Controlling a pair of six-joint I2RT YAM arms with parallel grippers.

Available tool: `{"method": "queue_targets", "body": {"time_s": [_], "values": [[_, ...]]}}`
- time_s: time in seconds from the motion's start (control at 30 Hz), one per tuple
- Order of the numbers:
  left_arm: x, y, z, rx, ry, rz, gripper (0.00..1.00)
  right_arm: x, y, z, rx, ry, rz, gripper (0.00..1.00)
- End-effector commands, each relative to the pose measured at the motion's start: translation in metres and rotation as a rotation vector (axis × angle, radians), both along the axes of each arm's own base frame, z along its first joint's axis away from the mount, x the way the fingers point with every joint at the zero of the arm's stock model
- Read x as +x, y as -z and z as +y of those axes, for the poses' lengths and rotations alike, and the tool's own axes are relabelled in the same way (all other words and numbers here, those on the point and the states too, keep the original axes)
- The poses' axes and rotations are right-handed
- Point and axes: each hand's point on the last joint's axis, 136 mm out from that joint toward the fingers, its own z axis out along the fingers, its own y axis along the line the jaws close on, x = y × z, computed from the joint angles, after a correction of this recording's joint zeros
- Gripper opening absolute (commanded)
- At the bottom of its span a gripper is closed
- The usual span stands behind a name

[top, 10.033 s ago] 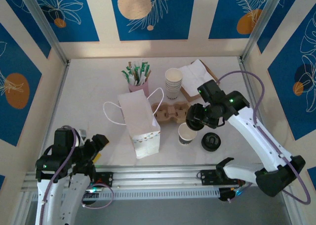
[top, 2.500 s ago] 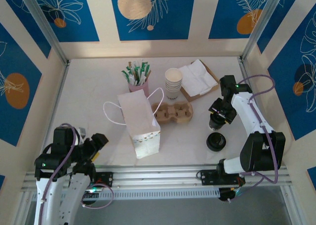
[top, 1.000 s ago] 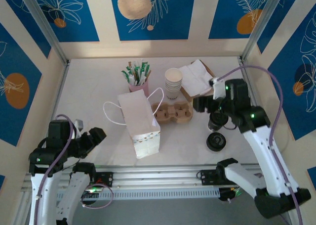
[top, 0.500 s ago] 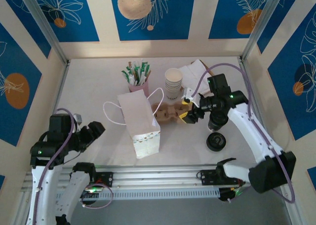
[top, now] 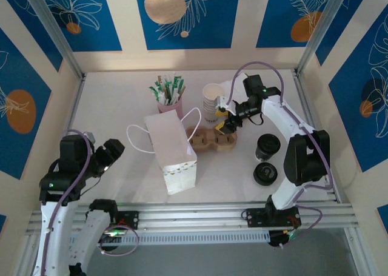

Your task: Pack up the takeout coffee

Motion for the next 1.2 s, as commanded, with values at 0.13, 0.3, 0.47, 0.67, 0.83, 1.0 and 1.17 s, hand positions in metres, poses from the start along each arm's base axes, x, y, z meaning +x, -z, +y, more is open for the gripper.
{"method": "queue_targets", "body": {"time_s": [0.13, 0.3, 0.47, 0.67, 0.83, 1.0, 1.17], "values": [[0.005, 0.01, 0.009, -0.003, -0.077, 0.002, 0.78, -0.003, 0.028, 0.017, -0.091, -0.085, -0.064, 0.69], [0.007, 0.006, 0.011, 0.002, -0.086, 0.001, 0.78, -0.003, 0.04, 0.025, -0.104, -0.101, -0.074, 0.66], [0.007, 0.007, 0.012, 0.007, -0.091, 0.01, 0.78, -0.015, 0.057, 0.021, -0.138, -0.14, -0.024, 0.63], [0.007, 0.009, 0.016, 0.018, -0.117, 0.021, 0.77, -0.023, 0.054, 0.024, -0.114, -0.136, 0.001, 0.58], [0.011, 0.008, 0.015, 0.014, -0.118, 0.024, 0.78, -0.026, 0.069, 0.02, -0.154, -0.129, 0.025, 0.55], [0.012, 0.005, 0.015, 0.017, -0.113, 0.022, 0.78, -0.017, 0.073, 0.022, -0.17, -0.104, 0.008, 0.55], [0.012, 0.005, 0.014, 0.013, -0.11, 0.024, 0.78, -0.012, 0.073, 0.022, -0.187, -0.106, -0.01, 0.55]]}}
